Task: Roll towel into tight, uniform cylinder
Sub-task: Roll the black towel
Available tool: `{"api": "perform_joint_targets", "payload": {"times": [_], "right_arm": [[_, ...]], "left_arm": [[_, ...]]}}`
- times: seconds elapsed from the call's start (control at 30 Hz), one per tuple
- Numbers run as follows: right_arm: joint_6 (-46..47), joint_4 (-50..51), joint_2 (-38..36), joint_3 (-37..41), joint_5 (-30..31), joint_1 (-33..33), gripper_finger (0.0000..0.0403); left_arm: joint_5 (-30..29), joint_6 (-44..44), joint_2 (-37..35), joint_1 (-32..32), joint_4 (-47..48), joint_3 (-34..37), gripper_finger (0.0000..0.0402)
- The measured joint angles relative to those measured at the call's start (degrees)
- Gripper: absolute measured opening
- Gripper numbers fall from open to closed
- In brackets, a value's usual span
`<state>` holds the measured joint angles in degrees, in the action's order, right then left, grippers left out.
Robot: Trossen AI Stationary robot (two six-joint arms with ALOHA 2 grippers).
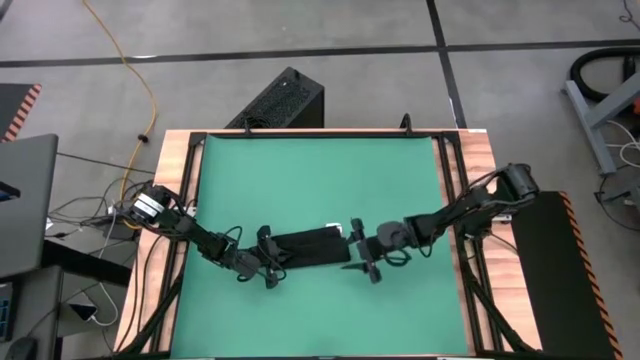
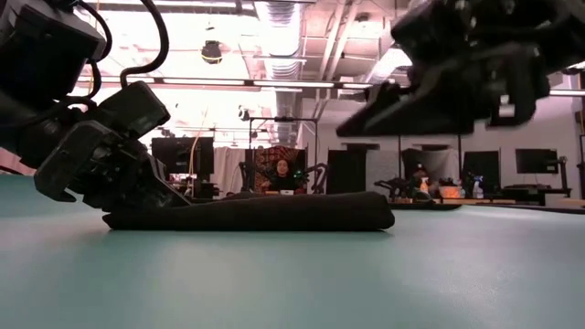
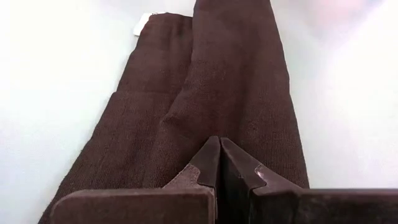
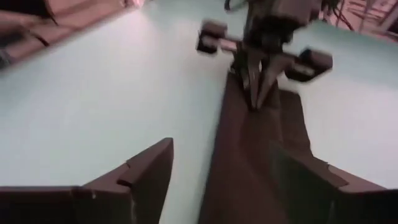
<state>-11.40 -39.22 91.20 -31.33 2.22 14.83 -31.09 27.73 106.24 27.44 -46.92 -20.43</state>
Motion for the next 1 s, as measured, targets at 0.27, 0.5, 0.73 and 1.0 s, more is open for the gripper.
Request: {"api": "perform_joint_targets", "payload": {"times": [0.27,0.5,0.73,1.0], "right_arm": [[-1.15,-6.73,8.78,0.00,2.47,-0.36,0.0292],[0.73,-8.71,16.02,-0.14,2.51,-1.93,0.0291],[2.63,-9.14,20.30,-0.28,6.11,-2.92,0.0291],[4.27,-9.43,23.19,-0.33,12.24,-2.58,0.0276]], "left_arm": [[0.00,-0.02,0.02,0.02,-0.15,0.02,0.0000],[0.01,-0.04,0.02,0.04,-0.15,0.04,0.0000],[0.55,-1.06,0.02,-0.35,-0.21,0.09,0.0000],[1.33,-1.09,0.00,-0.50,-0.24,0.11,0.0000]]}}
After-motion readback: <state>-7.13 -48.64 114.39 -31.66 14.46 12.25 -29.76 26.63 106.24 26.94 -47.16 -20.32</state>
